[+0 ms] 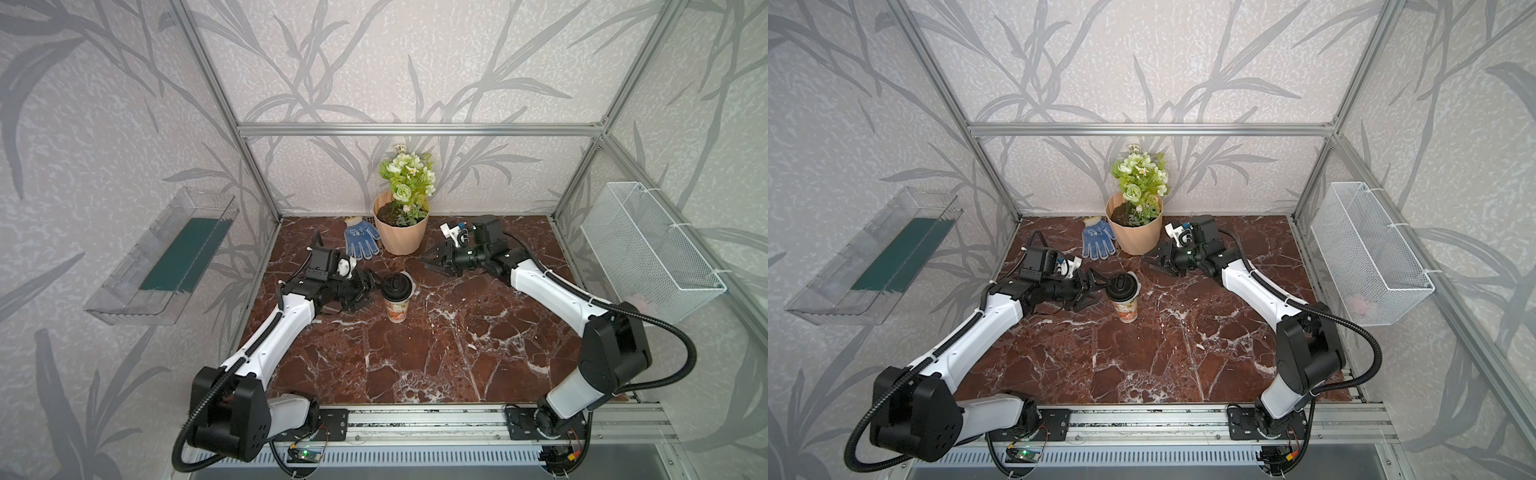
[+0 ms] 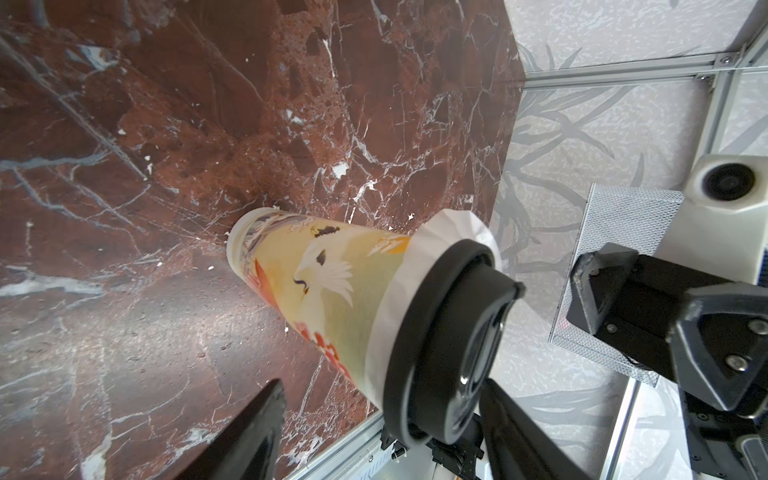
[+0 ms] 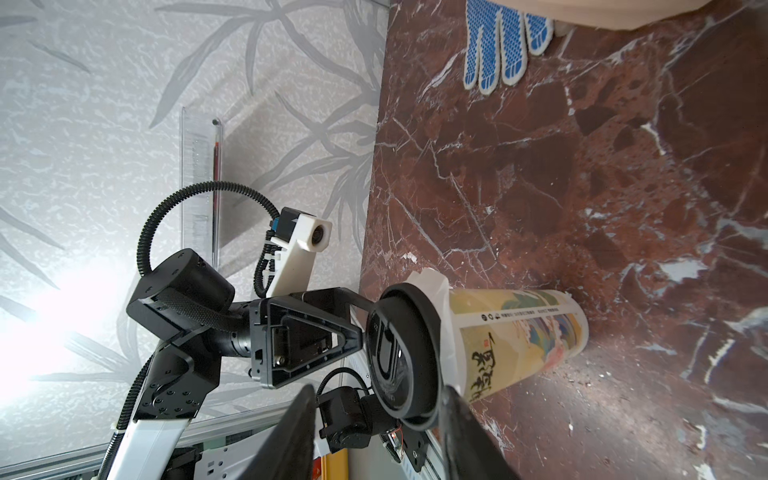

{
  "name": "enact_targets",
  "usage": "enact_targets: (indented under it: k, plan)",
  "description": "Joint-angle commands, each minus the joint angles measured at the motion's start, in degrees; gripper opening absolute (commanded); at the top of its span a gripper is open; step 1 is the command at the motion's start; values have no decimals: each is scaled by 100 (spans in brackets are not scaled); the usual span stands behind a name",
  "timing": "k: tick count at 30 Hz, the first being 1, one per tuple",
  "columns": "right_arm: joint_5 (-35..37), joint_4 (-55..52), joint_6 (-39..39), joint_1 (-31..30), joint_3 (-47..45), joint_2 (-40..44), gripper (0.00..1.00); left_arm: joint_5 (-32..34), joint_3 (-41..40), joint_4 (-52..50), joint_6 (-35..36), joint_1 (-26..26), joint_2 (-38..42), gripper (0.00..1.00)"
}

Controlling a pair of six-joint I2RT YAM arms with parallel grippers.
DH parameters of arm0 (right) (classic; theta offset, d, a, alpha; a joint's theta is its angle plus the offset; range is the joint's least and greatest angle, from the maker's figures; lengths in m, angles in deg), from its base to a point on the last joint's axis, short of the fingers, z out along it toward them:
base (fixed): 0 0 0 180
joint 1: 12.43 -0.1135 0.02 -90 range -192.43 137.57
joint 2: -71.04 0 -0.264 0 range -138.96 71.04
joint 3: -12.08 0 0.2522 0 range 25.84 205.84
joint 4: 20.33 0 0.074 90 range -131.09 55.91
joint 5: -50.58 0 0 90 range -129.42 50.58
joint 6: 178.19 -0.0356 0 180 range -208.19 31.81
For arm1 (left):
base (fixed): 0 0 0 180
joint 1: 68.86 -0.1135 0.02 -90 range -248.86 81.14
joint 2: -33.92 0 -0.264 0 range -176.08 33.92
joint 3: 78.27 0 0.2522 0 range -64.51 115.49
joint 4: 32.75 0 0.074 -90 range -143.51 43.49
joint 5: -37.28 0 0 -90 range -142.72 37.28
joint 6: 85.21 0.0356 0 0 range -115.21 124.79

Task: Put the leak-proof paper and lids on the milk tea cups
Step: Reset both arms

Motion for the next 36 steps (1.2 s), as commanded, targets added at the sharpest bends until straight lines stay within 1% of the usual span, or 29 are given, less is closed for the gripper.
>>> enact_targets:
  k: [1, 5, 7, 8, 9, 10, 11, 12, 13, 14, 15, 16, 17, 18, 19, 20, 21, 22, 23, 25, 27, 28, 29, 31, 32, 33, 34, 35, 36]
  plan:
    - [-108, -170, 82, 10, -144, 115, 48, -31, 180, -80, -5, -14, 1, 75]
    - [-119, -262, 151, 86, -170, 217, 48, -5, 206, -79, 0, -25, 137, 75]
    - [25, -507, 411, 207, -212, 418, 48, 429, 536, -581, 404, -25, 295, 75]
    - [234, -809, 725, 290, -227, 588, 48, 899, 763, -927, 711, -34, 409, 74]
    - [678, -1337, 1256, 367, -198, 800, 48, 1519, 926, -1183, 1042, -33, 555, 73]
    - [1265, -1874, 1872, 391, -165, 1001, 49, 2196, 991, -1314, 1289, -29, 734, 73]
    - [2134, -2228, 2390, 392, -232, 1282, 51, 3079, 933, -1390, 1589, -25, 954, 73]
    - [2940, -2202, 2747, 407, -494, 1602, 53, 4027, 733, -1268, 1868, -25, 1198, 73]
    - [3587, -1960, 3020, 414, -825, 1894, 55, 4826, 386, -1016, 2042, -25, 1466, 73]
    - [4356, -1403, 3349, 427, -1347, 2232, 57, 5614, -148, -382, 2358, -32, 1760, 73]
    - [4943, -783, 3742, 442, -1879, 2529, 60, 6230, -757, 407, 2838, -33, 2040, 73]
    - [5271, -120, 4227, 483, -2324, 2716, 62, 6652, -1327, 1255, 3262, -41, 2247, 73]
    - [5559, 604, 4750, 528, -2795, 2845, 66, 7033, -1973, 2400, 3801, -43, 2388, 77]
    - [5900, 980, 4995, 614, -3065, 2855, 73, 7352, -2554, 3524, 4198, -60, 2377, 85]
    - [6007, 1115, 5081, 754, -3154, 2751, 75, 7526, -2939, 4414, 4444, -122, 2222, 86]
    - [5914, 1107, 5140, 970, -3162, 2532, 79, 7469, -3206, 5151, 4712, -213, 1928, 86]
    - [5859, 1014, 5221, 1169, -3158, 2306, 80, 7290, -3286, 5479, 4936, -297, 1551, 89]
    - [5928, 1011, 5337, 1267, -3176, 2127, 82, 7205, -3255, 5539, 4965, -342, 1244, 92]
    - [5990, 1409, 5496, 1357, -3377, 1952, 83, 7228, -3221, 5668, 4910, -365, 820, 99]
    - [5927, 2857, 5726, 1432, -4062, 1722, 84, 7220, -3328, 6525, 4962, -398, 111, 99]
    - [5677, 4216, 5638, 1571, -4636, 1300, 85, 6914, -3379, 7096, 4842, -496, -458, 99]
    - [5486, 4819, 5700, 1628, -4746, 1082, 85, 6787, -3411, 7358, 4927, -505, -707, 99]
    - [5337, 5242, 5801, 1644, -4812, 889, 87, 6688, -3448, 7724, 4975, -530, -991, 99]
    - [4932, 5166, 5684, 1887, -4698, 535, 87, 6423, -3489, 8366, 5012, -681, -1448, 99]
    - [4736, 5884, 5573, 2011, -4908, 317, 87, 6209, -3528, 8548, 4910, -810, -1574, 99]
    - [4635, 6383, 5499, 2095, -5062, 177, 88, 6169, -3596, 8637, 4797, -878, -1679, 99]
    - [4664, 6150, 5518, 2090, -5031, 252, 95, 6150, -3646, 8935, 4760, -929, -1802, 99]
    - [4597, 5644, 5568, 2088, -4883, 396, 99, 6122, -3619, 9032, 4776, -976, -1862, 99]
    - [4602, 5253, 5595, 2084, -4784, 512, 99, 6190, -3538, 8736, 4677, -1000, -1790, 99]
